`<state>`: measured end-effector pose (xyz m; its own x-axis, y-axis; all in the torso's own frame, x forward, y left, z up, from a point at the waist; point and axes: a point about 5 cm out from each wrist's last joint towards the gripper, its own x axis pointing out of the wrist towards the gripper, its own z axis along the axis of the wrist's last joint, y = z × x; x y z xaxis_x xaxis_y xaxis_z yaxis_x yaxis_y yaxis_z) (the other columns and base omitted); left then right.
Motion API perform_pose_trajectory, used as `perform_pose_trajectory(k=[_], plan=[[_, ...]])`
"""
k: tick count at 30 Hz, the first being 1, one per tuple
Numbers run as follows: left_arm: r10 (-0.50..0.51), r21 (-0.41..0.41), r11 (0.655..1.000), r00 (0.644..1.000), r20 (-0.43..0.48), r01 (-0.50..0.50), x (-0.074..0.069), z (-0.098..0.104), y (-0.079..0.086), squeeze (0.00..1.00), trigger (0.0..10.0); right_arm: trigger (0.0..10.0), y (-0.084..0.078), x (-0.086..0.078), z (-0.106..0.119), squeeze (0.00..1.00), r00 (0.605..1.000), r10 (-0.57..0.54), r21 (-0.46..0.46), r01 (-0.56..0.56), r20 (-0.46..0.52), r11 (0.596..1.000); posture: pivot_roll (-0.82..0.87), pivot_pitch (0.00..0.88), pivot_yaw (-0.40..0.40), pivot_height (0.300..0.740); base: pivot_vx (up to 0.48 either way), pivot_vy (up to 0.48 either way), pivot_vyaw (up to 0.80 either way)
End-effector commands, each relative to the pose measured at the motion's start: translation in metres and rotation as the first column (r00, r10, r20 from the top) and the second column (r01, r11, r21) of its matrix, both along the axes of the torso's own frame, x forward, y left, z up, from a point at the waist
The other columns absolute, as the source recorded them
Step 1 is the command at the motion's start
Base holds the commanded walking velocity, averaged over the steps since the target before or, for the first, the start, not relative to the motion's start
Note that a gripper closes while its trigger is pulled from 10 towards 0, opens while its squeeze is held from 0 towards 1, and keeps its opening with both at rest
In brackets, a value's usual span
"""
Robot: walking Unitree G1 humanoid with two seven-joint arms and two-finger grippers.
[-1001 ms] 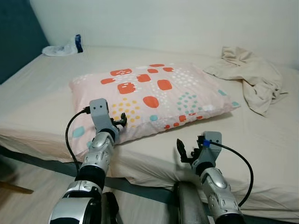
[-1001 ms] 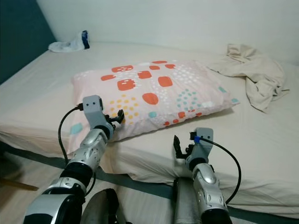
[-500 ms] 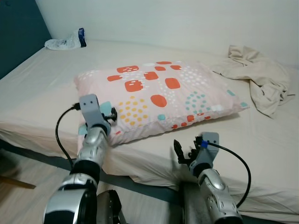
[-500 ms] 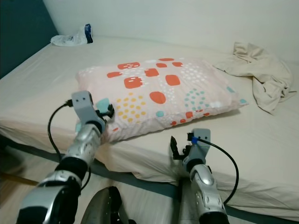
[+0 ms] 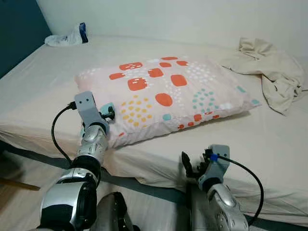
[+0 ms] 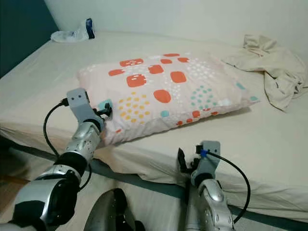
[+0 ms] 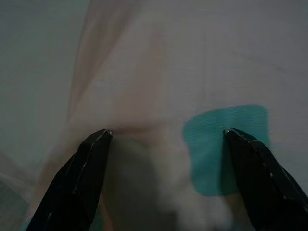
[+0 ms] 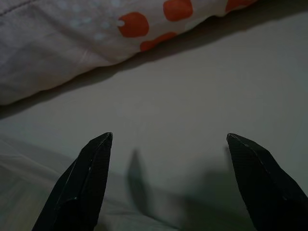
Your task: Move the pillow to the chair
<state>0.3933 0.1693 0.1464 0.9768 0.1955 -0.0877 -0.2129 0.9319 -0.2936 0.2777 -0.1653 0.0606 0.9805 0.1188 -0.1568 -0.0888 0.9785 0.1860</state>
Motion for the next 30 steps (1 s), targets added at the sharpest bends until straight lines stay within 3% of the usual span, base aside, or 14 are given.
perform_pose_trajectory(k=[1, 9, 13, 20, 25, 28, 30], plan=[[0.031, 0.023, 0.999, 0.999, -0.018, -0.031, -0.001, -0.003, 0.011, 0.00, 10.0, 10.0, 0.005, -0.004, -0.003, 0.00, 1.000, 0.009, 0.018, -0.009, -0.018, 1.000, -0.12, 0.291, 0.108, 0.573, 0.000, 0.000, 0.00], [0.083, 0.042, 0.996, 0.997, -0.005, -0.083, -0.003, 0.000, 0.030, 0.00, 10.0, 10.0, 0.006, -0.008, -0.003, 0.00, 0.999, 0.013, 0.019, -0.013, -0.030, 1.000, -0.12, 0.310, 0.103, 0.573, 0.000, 0.000, 0.00], [0.141, 0.053, 0.989, 0.990, -0.024, -0.139, -0.008, -0.004, 0.052, 0.00, 10.0, 10.0, 0.007, -0.011, -0.001, 0.00, 0.999, 0.016, 0.021, -0.015, -0.036, 1.000, -0.13, 0.319, 0.099, 0.573, 0.000, 0.000, 0.00], [0.056, -0.011, 0.998, 0.996, -0.070, -0.057, -0.011, -0.017, 0.052, 0.00, 10.0, 10.0, 0.006, -0.013, 0.000, 0.00, 0.999, 0.015, 0.017, -0.015, -0.043, 1.000, -0.13, 0.323, 0.095, 0.573, 0.000, 0.000, 0.00], [-0.093, -0.158, 0.985, 0.989, -0.112, 0.075, -0.015, -0.035, 0.038, 0.00, 10.0, 10.0, 0.005, -0.013, 0.001, 0.00, 0.999, 0.013, 0.015, -0.013, -0.044, 1.000, -0.14, 0.326, 0.093, 0.573, 0.000, 0.000, 0.00], [-0.192, -0.300, 0.941, 0.977, -0.097, 0.155, -0.017, -0.043, 0.027, 0.00, 10.0, 10.0, 0.004, -0.014, 0.002, 0.00, 0.999, 0.012, 0.014, -0.011, -0.049, 1.000, -0.14, 0.325, 0.091, 0.573, 0.000, 0.000, 0.00], [-0.260, -0.388, 0.895, 0.964, -0.055, 0.219, -0.017, -0.043, 0.019, 0.00, 10.0, 10.0, 0.004, -0.014, 0.002, 0.00, 0.999, 0.011, 0.012, -0.011, -0.051, 1.000, -0.14, 0.324, 0.089, 0.573, 0.000, 0.000, 0.00]])
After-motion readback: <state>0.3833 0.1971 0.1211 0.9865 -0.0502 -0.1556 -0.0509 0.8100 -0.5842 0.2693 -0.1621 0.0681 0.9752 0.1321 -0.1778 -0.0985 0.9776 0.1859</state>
